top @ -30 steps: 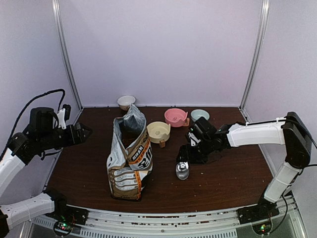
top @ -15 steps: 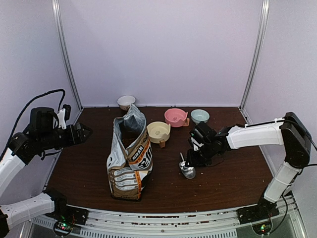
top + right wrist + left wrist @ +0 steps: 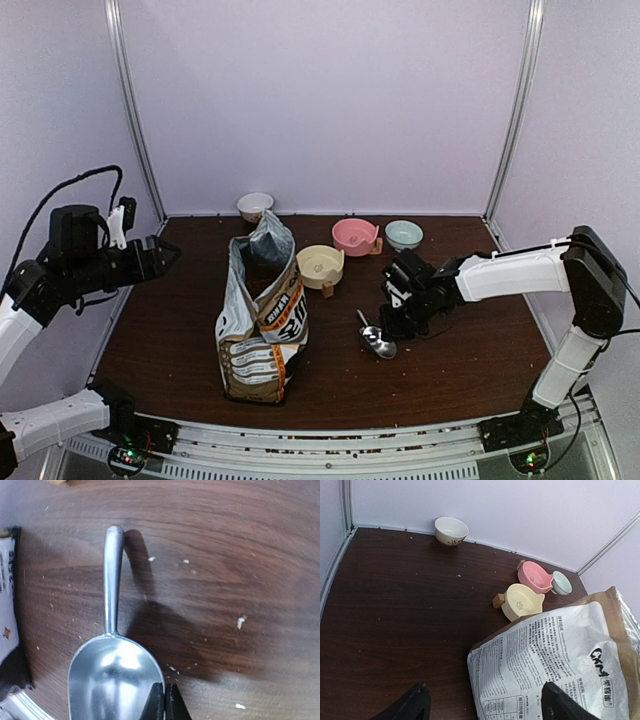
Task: Serve the pet food
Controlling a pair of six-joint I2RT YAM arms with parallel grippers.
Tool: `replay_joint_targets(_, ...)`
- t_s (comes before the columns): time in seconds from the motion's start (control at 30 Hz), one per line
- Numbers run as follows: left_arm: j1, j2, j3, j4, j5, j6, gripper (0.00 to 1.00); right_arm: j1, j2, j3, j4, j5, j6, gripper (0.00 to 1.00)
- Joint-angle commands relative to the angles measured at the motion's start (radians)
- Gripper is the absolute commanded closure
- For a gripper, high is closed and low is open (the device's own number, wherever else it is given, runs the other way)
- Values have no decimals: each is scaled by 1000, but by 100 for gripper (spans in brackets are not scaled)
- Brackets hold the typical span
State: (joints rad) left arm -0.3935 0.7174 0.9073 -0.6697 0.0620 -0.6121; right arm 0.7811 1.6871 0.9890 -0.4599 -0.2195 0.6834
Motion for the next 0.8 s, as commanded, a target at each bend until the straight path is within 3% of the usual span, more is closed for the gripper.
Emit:
replay_joint_targets(0.0,-91,28,139,23,-96,8,22,6,-84,13,-40,67,7,100)
replay_joint_targets(0.2,-347,163,372,33,-329,-3,27,10,-277,83,-140,227,45,100)
replay_joint_targets(0.33,-537,313,521,122,-415,-1,27,44,-423,152,-167,431,75,100)
replay_joint_targets(0.5,-680,517,679,268,-357,-24,28,142,-527,242,-117,722,93,100)
replay_joint_targets(0.77,-759,828,905,314,-148,-102,28,254,-497,374,-6,952,77,100)
